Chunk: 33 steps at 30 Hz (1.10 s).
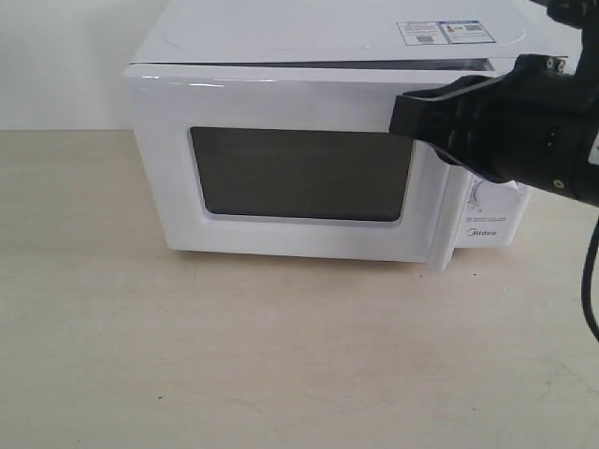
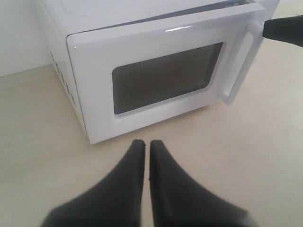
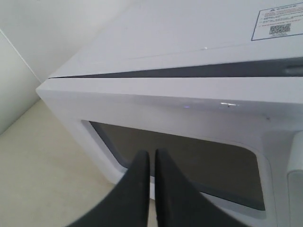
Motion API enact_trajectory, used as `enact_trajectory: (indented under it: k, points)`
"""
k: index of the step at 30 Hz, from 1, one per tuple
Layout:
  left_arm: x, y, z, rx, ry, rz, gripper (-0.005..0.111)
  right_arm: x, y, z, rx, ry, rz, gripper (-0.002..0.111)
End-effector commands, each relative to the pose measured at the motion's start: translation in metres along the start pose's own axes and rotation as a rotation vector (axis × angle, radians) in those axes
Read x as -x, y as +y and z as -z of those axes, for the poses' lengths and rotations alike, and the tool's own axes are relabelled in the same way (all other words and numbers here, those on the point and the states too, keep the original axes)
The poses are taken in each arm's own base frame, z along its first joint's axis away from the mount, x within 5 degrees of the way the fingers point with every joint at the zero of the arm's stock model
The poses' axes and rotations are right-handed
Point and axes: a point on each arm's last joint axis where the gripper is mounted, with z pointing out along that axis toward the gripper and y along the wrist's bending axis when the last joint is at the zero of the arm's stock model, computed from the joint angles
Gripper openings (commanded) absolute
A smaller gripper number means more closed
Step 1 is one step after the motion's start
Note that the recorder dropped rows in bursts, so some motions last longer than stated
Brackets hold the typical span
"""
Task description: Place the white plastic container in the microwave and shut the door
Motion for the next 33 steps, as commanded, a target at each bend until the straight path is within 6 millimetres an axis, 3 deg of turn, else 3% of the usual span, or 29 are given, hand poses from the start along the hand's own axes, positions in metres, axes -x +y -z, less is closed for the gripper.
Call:
enact_trajectory:
  k: [1, 15, 33]
  points:
    - [-0.001, 0.001, 0.002, 0.001, -0.009, 0.012, 0.004, -0.006, -0.003, -0.010, -0.006, 0.019, 0.021, 0.000]
    - [-0.001, 0.001, 0.002, 0.002, -0.007, 0.012, 0.004, -0.010, -0.018, -0.029, -0.129, -0.046, 0.031, 0.000]
    - [-0.001, 0.001, 0.002, 0.002, -0.007, 0.012, 0.004, -0.004, -0.020, -0.058, -0.153, -0.069, 0.039, 0.000]
